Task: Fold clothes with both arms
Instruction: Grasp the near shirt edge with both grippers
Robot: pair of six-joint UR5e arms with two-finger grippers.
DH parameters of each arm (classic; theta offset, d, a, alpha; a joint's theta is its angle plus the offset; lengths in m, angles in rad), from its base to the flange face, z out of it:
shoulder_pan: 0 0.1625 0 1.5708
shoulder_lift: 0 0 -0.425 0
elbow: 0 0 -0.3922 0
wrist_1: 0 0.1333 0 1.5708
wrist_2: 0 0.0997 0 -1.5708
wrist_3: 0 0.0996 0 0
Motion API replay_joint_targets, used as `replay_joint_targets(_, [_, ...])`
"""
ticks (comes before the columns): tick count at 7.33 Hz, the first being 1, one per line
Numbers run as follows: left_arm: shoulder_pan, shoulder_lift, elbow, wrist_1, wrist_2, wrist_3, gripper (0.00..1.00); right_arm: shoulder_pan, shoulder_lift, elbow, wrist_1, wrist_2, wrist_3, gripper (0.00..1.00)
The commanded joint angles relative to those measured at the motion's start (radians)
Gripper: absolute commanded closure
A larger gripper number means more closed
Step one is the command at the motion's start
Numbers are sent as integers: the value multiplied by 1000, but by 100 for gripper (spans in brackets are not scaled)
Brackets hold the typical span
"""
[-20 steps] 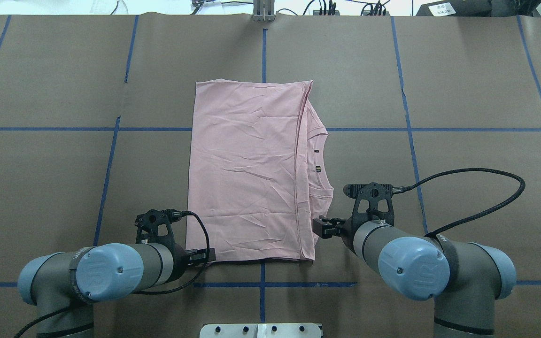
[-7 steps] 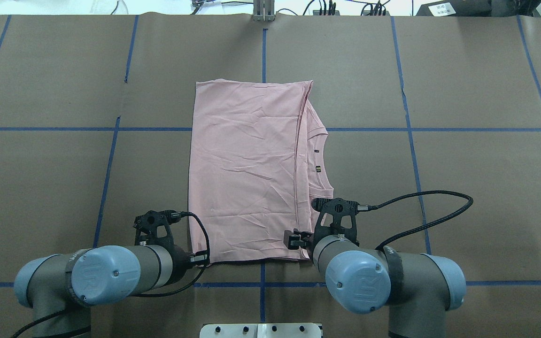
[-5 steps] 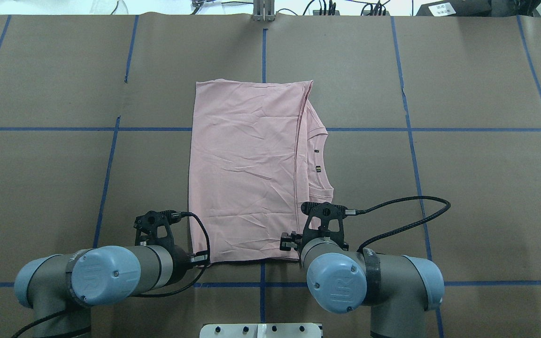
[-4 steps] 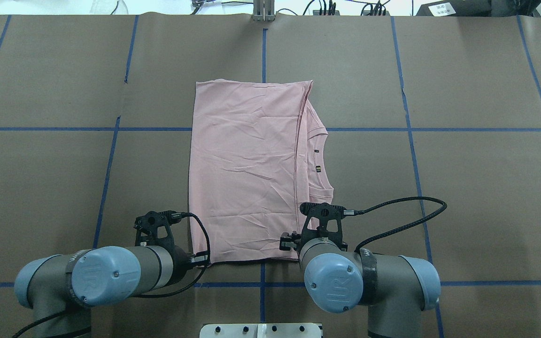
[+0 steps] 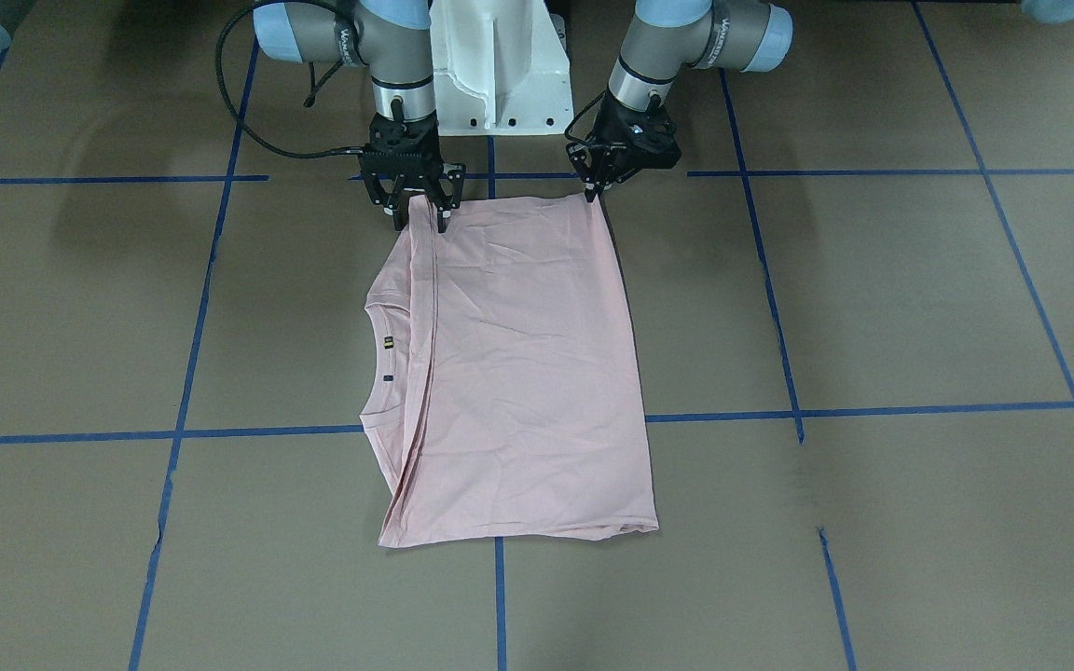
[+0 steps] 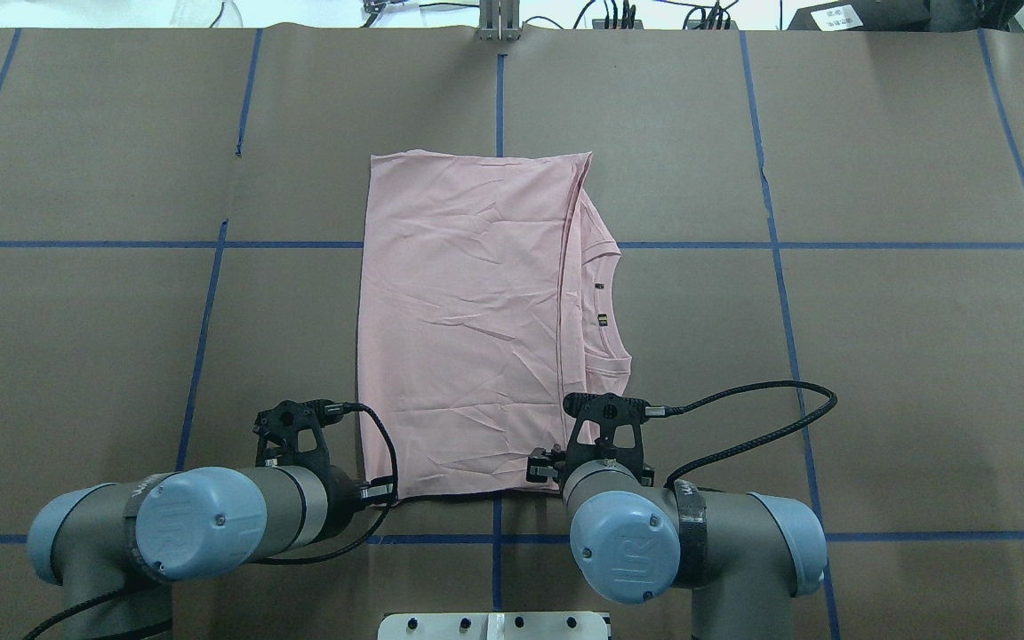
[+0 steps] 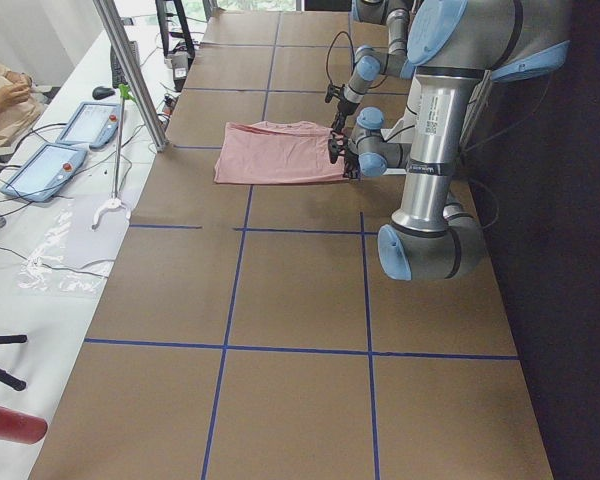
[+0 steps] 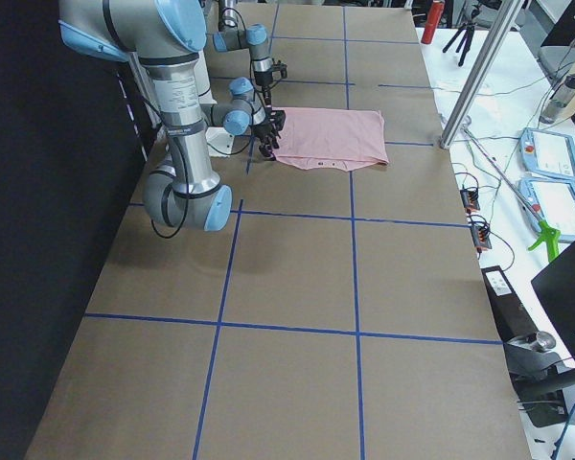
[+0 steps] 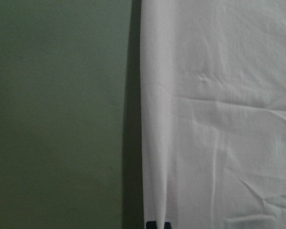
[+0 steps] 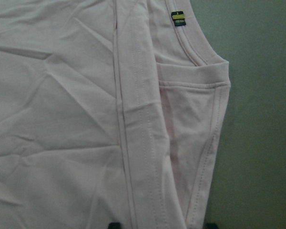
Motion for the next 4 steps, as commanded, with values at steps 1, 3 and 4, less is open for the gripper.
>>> replay_joint_targets(1, [0, 0, 1, 0, 0, 0, 100, -4, 2, 0, 0, -3, 7, 60])
replay_joint_targets(3, [0, 0, 1, 0, 0, 0, 100, -4, 9, 1, 0, -3, 19, 100])
replay_joint_targets(4, [0, 0, -1, 0, 0, 0, 100, -4, 12, 3, 0, -5, 20, 100])
